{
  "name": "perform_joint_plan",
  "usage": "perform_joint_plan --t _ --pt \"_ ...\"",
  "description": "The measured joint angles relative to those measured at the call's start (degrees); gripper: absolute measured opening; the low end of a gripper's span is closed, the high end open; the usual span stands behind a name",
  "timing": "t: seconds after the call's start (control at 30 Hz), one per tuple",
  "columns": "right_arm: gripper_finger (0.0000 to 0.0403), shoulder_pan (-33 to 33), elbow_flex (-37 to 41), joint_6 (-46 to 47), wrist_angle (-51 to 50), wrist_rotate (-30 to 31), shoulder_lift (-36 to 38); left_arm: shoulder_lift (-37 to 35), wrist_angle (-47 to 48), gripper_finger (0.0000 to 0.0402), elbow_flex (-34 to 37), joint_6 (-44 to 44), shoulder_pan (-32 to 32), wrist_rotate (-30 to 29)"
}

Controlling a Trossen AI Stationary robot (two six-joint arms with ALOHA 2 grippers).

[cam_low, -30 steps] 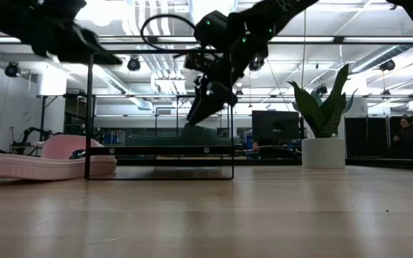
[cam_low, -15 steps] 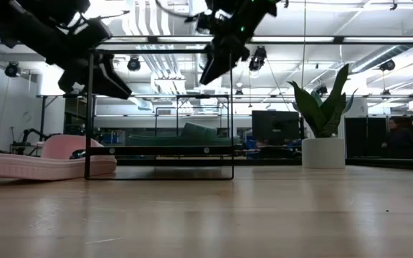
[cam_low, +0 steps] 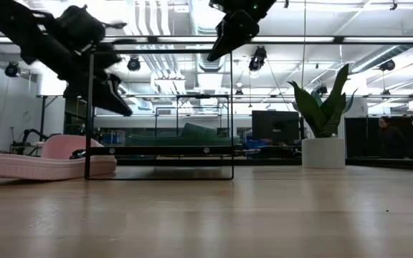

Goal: Pick and place slides into the shelf
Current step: Put the green slides on the shelf

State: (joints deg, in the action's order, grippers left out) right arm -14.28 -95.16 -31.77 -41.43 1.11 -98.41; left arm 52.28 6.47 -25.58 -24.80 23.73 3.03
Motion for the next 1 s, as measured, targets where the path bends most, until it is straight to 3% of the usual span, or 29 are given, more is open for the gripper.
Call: perform_joint_plan --t 0.6,1.0 --pt "0.0127 -0.4 2.0 -1.3 -0.1 0.0 0.0 16.0 -9.4 0.0 -0.8 -0.4 5.4 1.3" --pt "0.0123 -0.4 2.7 -0.9 -0.4 0.0 -0.1 23.7 -9.5 0.0 -5.4 -1.6 8.2 -0.3"
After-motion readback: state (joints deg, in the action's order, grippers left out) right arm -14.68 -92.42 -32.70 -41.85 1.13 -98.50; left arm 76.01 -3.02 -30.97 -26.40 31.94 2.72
